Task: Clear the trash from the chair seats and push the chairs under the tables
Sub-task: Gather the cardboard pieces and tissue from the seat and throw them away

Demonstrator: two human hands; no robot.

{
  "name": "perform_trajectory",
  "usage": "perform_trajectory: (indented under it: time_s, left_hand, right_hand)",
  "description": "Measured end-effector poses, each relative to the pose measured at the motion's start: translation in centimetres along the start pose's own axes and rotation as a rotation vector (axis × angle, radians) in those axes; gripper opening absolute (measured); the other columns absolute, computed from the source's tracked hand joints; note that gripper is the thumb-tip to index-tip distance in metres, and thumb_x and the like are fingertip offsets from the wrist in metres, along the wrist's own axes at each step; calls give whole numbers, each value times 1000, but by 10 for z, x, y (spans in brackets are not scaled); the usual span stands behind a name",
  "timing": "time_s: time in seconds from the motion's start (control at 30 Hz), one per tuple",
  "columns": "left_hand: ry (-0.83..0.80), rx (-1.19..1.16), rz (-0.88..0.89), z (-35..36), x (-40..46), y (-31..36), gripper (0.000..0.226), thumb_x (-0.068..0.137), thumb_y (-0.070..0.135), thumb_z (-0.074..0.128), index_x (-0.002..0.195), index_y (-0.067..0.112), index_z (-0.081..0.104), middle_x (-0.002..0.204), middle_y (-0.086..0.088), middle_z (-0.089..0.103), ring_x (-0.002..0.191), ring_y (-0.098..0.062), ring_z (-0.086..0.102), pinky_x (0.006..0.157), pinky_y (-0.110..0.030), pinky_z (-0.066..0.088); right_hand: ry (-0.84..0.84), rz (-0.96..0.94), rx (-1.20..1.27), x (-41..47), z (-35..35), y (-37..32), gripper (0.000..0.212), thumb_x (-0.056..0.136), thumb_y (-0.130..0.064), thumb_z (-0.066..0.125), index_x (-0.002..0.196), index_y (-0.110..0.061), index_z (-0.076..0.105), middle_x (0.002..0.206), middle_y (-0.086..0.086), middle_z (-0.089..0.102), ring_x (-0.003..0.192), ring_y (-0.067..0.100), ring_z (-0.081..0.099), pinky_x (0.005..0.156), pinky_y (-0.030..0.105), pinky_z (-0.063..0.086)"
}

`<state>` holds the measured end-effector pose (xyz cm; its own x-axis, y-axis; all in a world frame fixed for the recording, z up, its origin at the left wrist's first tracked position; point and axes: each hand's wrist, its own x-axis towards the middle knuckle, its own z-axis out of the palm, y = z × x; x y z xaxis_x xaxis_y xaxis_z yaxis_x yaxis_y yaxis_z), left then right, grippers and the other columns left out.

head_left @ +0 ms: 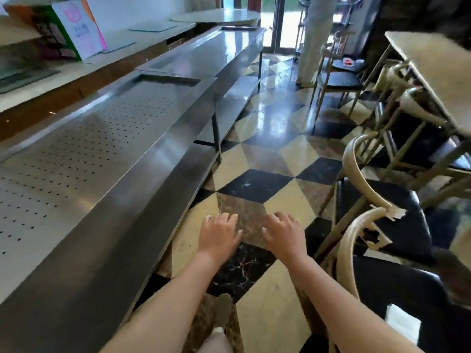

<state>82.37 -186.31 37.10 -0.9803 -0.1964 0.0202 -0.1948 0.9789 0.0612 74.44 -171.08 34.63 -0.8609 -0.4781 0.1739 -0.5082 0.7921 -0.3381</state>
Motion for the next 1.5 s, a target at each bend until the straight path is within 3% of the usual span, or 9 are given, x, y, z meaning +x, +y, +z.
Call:
perform_trajectory:
  time_s: [0.27, 0.47, 0.73, 0.9, 1.3, 1.5]
  left_hand:
    - [-2, -47, 216, -15, 169, -45, 47, 96, 39, 38, 137, 16, 38, 135, -5, 51, 126, -21, 44, 109, -40, 32]
    - [-26, -89, 363, 2, 257, -28, 42, 94, 40, 44, 129, 17, 47, 128, -5, 57, 121, -23, 50, 106, -42, 34]
    - [-53, -100, 530, 29, 368, 27, 39, 91, 40, 47, 123, 18, 51, 118, -3, 63, 110, -22, 56, 101, -41, 38]
    - [-32, -108, 630, 29, 462, 86, 43, 91, 40, 47, 127, 17, 50, 124, -5, 61, 116, -24, 53, 103, -43, 37]
    - [-13, -191, 850, 45, 613, 211, 33, 85, 40, 58, 112, 21, 54, 108, 0, 67, 100, -19, 63, 88, -40, 49]
    - [-84, -147, 1105, 51, 688, 272, 37, 91, 41, 48, 121, 20, 53, 120, -1, 62, 112, -18, 56, 101, -40, 42]
  right_hand:
    - [65, 249, -62, 122, 2, 7, 30, 89, -34, 57, 115, -19, 62, 117, 4, 65, 109, 23, 57, 94, 37, 44]
    - [84, 373, -104, 180, -2, 31, 34, 89, -35, 56, 118, -17, 60, 119, 5, 63, 111, 22, 56, 95, 38, 44]
    - [109, 508, -106, 240, 1, 112, 35, 89, -35, 56, 118, -16, 58, 117, 5, 62, 111, 22, 54, 94, 38, 44]
    - [178, 591, -106, 302, -16, 189, 34, 88, -33, 59, 118, -16, 59, 117, 6, 62, 111, 23, 55, 95, 41, 44]
    - [165, 803, -123, 373, -43, 313, 29, 91, -30, 52, 116, -16, 59, 115, 5, 61, 108, 21, 53, 95, 37, 44]
    - [227, 1051, -138, 411, -40, 365, 37, 90, -34, 55, 124, -19, 55, 124, 4, 59, 117, 21, 49, 99, 39, 40]
